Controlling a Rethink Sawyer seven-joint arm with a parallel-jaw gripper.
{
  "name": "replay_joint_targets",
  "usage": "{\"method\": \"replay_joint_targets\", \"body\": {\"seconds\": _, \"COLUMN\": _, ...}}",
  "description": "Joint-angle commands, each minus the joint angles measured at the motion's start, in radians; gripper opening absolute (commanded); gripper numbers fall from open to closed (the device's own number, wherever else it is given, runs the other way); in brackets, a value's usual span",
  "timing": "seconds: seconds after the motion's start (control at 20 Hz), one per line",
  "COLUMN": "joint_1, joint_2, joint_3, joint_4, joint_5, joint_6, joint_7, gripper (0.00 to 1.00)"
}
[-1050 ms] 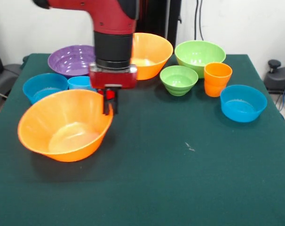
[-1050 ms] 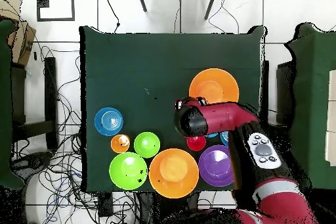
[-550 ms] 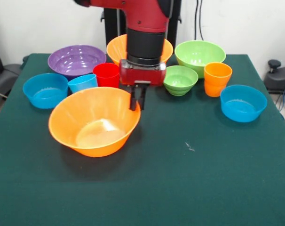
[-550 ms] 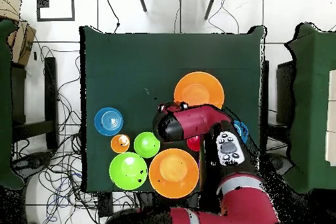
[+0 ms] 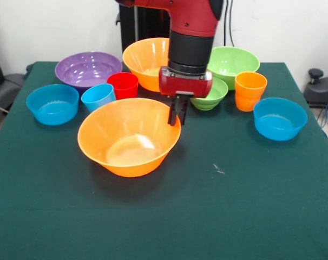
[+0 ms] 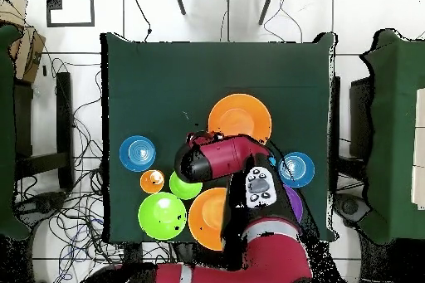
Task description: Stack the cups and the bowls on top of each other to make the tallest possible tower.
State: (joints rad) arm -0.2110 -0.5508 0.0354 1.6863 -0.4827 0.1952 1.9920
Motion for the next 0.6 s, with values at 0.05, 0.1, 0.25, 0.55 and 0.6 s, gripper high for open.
{"method": "replay_joint_targets", "body": {"seconds": 0.05, "joint_1": 0.056, "joint_2": 0.078, "joint_3": 0.005, "joint_4": -0.025, "joint_5": 0.076, "joint_6": -0.04, "joint_7": 0.187, "gripper": 0.0}}
{"method": "replay_joint_targets", "body": {"seconds": 0.1, "joint_1": 0.052, "joint_2": 0.084, "joint_3": 0.01, "joint_4": -0.037, "joint_5": 0.079, "joint_6": -0.035, "joint_7": 0.177, "gripper": 0.0}}
{"method": "replay_joint_targets", "body": {"seconds": 0.25, "joint_1": 0.045, "joint_2": 0.108, "joint_3": 0.014, "joint_4": -0.074, "joint_5": 0.085, "joint_6": -0.04, "joint_7": 0.148, "gripper": 0.0}}
{"method": "replay_joint_targets", "body": {"seconds": 0.55, "joint_1": 0.054, "joint_2": 0.128, "joint_3": 0.018, "joint_4": -0.087, "joint_5": 0.109, "joint_6": -0.053, "joint_7": 0.142, "gripper": 0.0}}
{"method": "replay_joint_targets", "body": {"seconds": 0.6, "joint_1": 0.054, "joint_2": 0.13, "joint_3": 0.018, "joint_4": -0.09, "joint_5": 0.11, "joint_6": -0.054, "joint_7": 0.138, "gripper": 0.0}}
